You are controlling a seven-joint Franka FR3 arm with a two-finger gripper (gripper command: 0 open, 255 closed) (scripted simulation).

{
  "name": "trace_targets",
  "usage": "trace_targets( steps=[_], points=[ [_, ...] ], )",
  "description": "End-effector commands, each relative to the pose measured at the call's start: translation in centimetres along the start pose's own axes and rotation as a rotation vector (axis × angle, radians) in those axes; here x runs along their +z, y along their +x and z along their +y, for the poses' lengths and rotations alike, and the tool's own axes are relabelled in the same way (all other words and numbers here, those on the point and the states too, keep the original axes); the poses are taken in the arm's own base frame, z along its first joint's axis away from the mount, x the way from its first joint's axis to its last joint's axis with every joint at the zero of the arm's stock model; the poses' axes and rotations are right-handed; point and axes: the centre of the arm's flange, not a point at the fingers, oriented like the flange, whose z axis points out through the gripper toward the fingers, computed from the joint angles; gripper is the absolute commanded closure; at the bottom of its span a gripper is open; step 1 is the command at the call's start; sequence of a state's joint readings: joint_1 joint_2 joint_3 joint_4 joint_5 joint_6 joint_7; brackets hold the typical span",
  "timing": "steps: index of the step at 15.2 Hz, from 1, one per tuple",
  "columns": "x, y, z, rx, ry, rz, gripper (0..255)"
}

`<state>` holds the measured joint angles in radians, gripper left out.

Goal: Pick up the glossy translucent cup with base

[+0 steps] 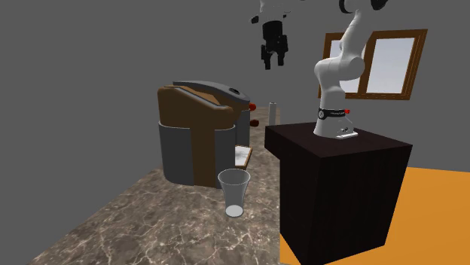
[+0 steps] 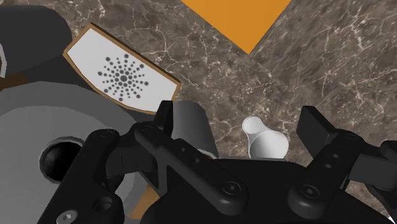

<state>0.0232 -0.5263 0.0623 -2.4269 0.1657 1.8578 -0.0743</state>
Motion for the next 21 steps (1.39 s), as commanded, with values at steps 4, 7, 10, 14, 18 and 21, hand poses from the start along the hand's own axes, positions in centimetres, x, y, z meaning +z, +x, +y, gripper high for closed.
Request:
trace_targets(
  steps=[4,7,10,14,18,21],
  points=[
    [5.3,4.0,-1.2,0.016,0.023,-0.003,0],
    [8.3,6.3,-1.9,0.025,0.036,-0.006,0],
    [11.4,8.7,-2.7,0.034,0.05,-0.008,0],
    [15.5,11.9,-3.6,0.046,0.068,-0.012,0],
    [19.5,15.1,-4.7,0.059,0.086,-0.015,0],
    [22.6,17.5,-5.5,0.068,0.099,-0.018,0]
  ],
)
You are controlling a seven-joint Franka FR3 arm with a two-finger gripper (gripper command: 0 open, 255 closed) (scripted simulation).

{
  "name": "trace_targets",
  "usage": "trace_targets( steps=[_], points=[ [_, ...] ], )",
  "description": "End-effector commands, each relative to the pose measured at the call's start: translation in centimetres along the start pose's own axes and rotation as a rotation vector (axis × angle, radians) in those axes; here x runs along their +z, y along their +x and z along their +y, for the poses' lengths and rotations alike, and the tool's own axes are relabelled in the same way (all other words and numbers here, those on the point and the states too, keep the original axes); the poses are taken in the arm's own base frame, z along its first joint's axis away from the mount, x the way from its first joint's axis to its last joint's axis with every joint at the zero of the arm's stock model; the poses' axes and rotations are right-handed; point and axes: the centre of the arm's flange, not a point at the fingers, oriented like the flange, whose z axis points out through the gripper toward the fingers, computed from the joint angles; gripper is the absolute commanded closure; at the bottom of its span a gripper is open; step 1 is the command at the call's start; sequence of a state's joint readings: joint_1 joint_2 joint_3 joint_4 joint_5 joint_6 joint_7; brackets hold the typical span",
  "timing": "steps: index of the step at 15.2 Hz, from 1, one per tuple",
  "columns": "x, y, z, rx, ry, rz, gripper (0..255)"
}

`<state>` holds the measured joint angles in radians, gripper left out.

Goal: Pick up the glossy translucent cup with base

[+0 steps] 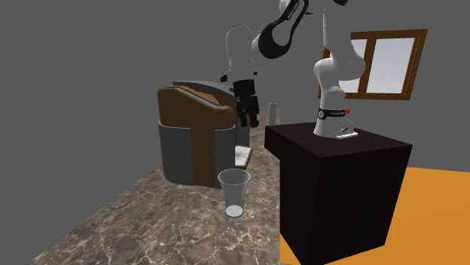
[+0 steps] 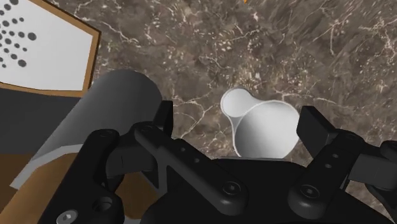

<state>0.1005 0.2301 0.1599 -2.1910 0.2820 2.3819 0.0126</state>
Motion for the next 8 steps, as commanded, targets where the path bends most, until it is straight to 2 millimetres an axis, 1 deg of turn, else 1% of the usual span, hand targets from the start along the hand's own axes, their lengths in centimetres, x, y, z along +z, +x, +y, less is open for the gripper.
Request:
trace_targets(
  steps=[1,8],
  points=[
    [2.1,1.7,-0.2,0.007,0.009,-0.001,0],
    [9.3,7.3,-1.8,0.028,0.041,-0.007,0]
  ],
)
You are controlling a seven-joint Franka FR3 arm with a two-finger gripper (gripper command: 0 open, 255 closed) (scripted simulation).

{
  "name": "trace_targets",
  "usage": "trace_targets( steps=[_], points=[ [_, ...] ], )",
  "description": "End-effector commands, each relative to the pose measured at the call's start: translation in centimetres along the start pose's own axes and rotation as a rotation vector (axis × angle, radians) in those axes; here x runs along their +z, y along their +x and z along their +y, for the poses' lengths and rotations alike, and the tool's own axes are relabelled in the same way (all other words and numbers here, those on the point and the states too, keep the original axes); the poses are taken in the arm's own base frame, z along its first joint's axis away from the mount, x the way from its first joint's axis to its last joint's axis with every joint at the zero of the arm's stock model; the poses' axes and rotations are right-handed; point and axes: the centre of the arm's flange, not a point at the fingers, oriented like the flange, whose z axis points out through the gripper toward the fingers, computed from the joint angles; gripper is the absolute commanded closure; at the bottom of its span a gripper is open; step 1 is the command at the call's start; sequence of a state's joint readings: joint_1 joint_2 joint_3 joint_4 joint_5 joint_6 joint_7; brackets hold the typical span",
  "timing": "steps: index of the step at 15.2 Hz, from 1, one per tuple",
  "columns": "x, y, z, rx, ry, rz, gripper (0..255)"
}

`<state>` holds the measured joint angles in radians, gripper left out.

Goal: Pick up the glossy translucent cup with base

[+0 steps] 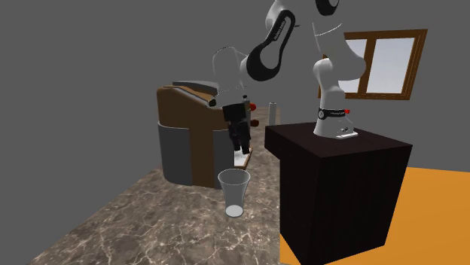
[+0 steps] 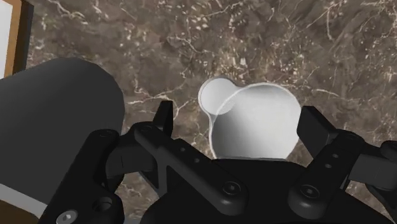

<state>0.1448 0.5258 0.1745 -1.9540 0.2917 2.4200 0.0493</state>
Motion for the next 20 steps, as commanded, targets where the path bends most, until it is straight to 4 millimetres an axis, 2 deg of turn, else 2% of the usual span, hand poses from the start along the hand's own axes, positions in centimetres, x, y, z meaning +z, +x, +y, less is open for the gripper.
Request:
trace_targets(
  steps=[1,3,10,12,13,14,15,20],
  points=[
    [2.4,2.5,0.8,0.016,0.005,0.029,0],
    [4.2,4.0,0.4,0.021,0.013,0.027,0],
    [7.7,4.4,1.3,0.021,0.013,0.027,0],
    [8.0,4.4,1.4,0.021,0.013,0.027,0],
    [8.5,4.3,1.2,0.021,0.013,0.026,255],
    [9.0,4.1,1.4,0.021,0.013,0.027,255],
    [9.3,5.1,1.3,0.02,0.012,0.027,255],
    [9.2,5.7,1.4,0.017,0.012,0.026,255]
  ],
)
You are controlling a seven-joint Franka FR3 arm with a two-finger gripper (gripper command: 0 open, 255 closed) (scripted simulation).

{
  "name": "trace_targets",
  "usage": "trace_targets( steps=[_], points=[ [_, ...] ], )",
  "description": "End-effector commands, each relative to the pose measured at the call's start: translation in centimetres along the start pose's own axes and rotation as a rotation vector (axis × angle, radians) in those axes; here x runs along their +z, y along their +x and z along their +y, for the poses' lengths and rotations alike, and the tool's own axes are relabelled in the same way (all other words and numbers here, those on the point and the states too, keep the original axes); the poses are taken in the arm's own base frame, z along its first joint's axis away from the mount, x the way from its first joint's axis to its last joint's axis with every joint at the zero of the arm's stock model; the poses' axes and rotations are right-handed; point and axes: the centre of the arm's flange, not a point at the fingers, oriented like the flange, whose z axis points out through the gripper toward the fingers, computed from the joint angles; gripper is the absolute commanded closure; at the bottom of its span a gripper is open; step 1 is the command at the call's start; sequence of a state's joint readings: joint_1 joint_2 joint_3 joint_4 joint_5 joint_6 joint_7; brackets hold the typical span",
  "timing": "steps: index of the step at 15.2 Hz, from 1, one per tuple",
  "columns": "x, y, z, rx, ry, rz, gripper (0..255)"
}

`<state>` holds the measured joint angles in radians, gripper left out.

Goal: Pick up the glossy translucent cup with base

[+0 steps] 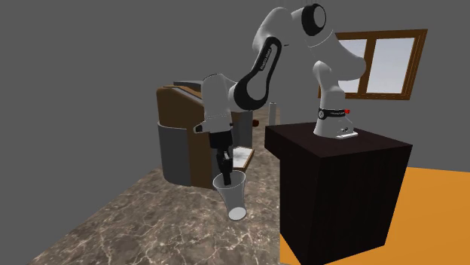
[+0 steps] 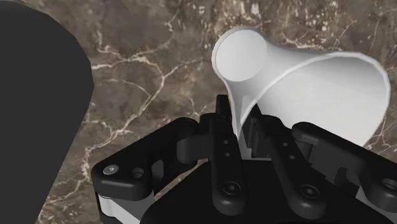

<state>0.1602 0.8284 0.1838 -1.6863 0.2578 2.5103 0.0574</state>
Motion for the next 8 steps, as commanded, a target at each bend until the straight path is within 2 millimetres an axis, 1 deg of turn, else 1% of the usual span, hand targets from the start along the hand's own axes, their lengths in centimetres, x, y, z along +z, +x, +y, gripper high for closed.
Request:
trace_targets(
  steps=[1,2,8],
  points=[
    [1.2,-0.3,1.5,0.02,-0.011,-0.024,255],
    [0.0,-1.7,1.5,0.024,-0.009,-0.023,255],
    [-3.0,-1.9,0.6,0.024,-0.009,-0.023,255]
  ],
)
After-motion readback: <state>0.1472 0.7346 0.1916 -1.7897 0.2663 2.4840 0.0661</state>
